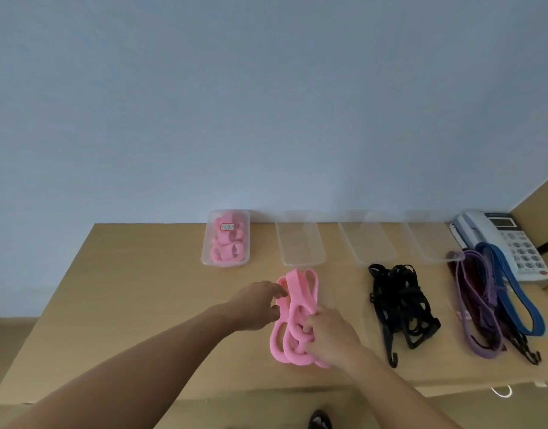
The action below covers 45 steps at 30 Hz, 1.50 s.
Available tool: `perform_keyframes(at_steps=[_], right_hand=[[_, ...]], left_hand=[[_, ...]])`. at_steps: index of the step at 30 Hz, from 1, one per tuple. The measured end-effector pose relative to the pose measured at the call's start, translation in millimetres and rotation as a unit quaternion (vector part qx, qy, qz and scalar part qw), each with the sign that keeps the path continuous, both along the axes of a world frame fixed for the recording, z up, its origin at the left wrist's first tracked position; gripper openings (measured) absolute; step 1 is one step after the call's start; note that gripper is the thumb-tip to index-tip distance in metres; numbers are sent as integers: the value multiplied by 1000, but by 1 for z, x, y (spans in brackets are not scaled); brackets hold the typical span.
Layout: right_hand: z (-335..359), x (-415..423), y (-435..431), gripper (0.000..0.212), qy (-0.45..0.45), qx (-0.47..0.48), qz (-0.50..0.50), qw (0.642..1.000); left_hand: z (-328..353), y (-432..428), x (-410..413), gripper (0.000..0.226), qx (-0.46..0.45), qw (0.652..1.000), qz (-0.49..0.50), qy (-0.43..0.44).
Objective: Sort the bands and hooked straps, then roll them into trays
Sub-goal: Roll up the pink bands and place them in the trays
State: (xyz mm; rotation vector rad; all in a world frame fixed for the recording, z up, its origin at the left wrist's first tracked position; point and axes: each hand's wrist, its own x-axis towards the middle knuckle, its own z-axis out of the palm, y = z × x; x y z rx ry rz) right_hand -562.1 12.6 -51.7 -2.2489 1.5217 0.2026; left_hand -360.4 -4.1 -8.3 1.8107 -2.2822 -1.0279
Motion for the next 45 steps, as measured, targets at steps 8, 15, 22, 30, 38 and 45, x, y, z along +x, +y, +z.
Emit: perform_keyframes(at_steps=[8, 15, 22, 30, 38, 45], right_hand=[[71, -23, -54, 30, -150, -59, 48, 986], [148, -40, -97, 14, -298, -73, -13, 952], [176, -50, -115, 9, -406, -48, -12, 913], [187, -39, -116, 16, -411, -204, 26, 888], [189, -35, -110, 10, -451, -129, -29, 883], [213, -44, -108, 25, -449, 26, -105, 887]], left_hand=[[41, -20, -27, 47, -25, 999, 19, 18], [97, -36, -49, 27, -67, 970, 159, 170], [133, -38, -64, 14, -44, 919, 226, 321], [155, -48, -55, 46, 10, 885, 234, 402], [157, -59, -35, 26, 58, 876, 159, 451], [161, -65, -37, 17, 16, 895, 91, 437]])
